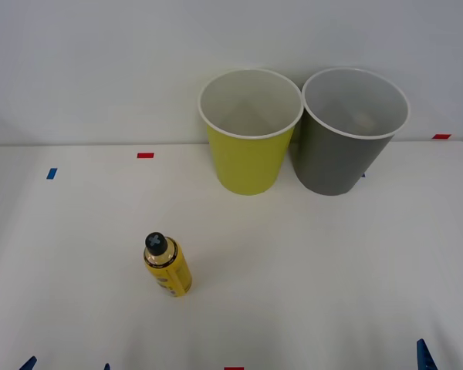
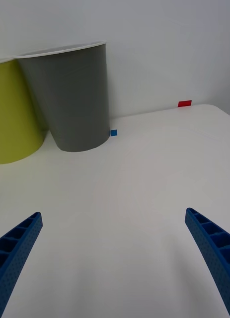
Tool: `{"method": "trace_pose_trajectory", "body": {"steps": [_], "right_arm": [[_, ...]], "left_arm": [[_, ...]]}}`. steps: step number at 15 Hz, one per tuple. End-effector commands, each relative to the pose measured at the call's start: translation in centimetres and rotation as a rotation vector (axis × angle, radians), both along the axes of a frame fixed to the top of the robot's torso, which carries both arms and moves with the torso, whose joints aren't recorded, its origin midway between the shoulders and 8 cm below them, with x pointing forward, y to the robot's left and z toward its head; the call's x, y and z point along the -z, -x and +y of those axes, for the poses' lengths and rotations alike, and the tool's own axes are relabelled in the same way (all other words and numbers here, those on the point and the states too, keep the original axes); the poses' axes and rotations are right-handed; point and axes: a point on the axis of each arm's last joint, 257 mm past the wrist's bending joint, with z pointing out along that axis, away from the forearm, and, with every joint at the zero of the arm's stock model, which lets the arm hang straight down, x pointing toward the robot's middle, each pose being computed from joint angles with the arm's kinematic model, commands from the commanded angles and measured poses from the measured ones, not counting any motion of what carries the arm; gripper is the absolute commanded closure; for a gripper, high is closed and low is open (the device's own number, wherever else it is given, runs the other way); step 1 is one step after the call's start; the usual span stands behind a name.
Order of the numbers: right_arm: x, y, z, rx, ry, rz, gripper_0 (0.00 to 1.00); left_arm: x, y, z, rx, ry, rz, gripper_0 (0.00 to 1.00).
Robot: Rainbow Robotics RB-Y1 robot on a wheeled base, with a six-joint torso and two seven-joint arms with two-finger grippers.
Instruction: Put cans in the gray bin and PET bottles in the light green bin.
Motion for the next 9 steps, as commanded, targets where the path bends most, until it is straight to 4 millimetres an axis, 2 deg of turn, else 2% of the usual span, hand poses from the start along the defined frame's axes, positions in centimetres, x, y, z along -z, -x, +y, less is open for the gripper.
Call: {"method": "trace_pose_trajectory", "body": {"steps": [1, 4, 7, 9], "right_arm": [[0.0, 0.0, 0.0, 0.000, 0.000, 0.000, 0.00], [0.0, 0.0, 0.0, 0.000, 0.000, 0.000, 0.00], [0.0, 0.0, 0.0, 0.000, 0.000, 0.000, 0.00], [0.0, 0.0, 0.0, 0.000, 0.000, 0.000, 0.00]], "left_arm": [[-0.8, -0.5, 0.4, 0.049, -0.052, -0.030, 0.00], [0.1, -1.9, -0.3, 0.168, -0.094, -0.055, 0.00], [0.6, -4.0, -0.1, 0.266, -0.138, -0.100, 0.00], [0.7, -5.4, -1.2, 0.322, -0.098, -0.112, 0.00]]}}
